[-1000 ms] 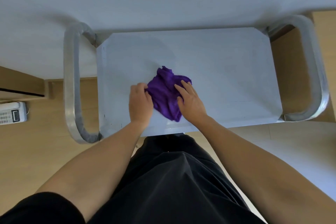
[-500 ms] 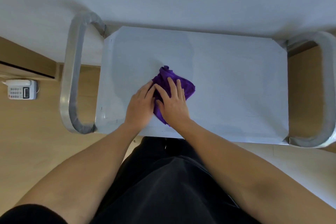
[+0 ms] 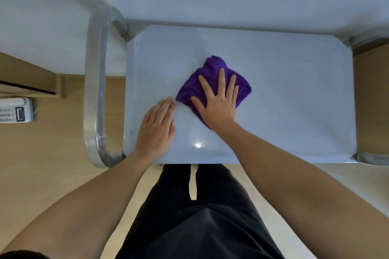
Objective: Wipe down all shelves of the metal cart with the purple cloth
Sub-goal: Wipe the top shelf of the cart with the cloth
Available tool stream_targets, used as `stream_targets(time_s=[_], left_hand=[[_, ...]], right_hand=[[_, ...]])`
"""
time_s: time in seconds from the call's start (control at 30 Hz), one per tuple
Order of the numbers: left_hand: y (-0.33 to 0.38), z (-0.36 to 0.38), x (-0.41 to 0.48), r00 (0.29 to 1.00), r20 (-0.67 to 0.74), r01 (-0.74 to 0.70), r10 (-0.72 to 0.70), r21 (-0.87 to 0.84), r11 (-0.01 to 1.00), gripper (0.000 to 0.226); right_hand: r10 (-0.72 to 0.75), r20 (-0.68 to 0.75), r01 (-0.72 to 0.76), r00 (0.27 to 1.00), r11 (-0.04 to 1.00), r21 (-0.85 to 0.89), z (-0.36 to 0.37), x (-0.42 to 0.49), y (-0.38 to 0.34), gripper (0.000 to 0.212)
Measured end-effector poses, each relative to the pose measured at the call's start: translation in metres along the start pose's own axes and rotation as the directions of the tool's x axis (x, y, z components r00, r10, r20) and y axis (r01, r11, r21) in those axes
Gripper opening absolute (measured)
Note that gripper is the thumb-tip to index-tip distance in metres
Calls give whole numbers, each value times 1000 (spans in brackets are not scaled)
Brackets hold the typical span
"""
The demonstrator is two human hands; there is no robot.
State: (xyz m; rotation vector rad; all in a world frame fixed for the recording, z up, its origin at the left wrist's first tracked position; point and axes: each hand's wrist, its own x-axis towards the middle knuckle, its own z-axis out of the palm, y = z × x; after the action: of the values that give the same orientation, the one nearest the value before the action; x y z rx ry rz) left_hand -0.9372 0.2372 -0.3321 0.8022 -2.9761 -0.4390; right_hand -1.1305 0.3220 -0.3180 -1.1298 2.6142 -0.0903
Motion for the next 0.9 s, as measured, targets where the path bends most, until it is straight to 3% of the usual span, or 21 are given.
stream_targets(time_s=[0.27, 0.4, 0.6, 0.67, 0.77, 0.8, 0.9], left_hand=[[-12, 2, -1, 998, -44, -37, 38, 16, 999, 51], [-11, 1, 0, 999, -36, -38, 38, 8, 999, 51], [-8, 0, 2, 999, -30, -29, 29, 20, 999, 51], [-8, 0, 1, 999, -46, -26, 27, 12, 1000, 50], [-7, -1, 0, 999, -53, -12, 13, 29, 1000, 46], [-6, -1, 0, 999, -52, -10, 11, 27, 1000, 45], [-7, -1, 2, 999, -45, -28, 28, 7, 1000, 50]], right_hand=[[194, -77, -185, 978, 977, 108, -3, 70, -33, 69], [228, -142, -194, 963, 956, 220, -4, 72, -34, 59], [309, -153, -293, 939, 949, 117, 1, 84, -49, 68], [204, -173, -189, 964, 977, 95, 6, 78, -71, 65], [-142, -108, 146, 984, 989, 32, 15, 61, -104, 60], [-193, -95, 196, 977, 980, 24, 16, 60, -106, 60], [-79, -185, 93, 979, 993, 71, 18, 76, -81, 59]])
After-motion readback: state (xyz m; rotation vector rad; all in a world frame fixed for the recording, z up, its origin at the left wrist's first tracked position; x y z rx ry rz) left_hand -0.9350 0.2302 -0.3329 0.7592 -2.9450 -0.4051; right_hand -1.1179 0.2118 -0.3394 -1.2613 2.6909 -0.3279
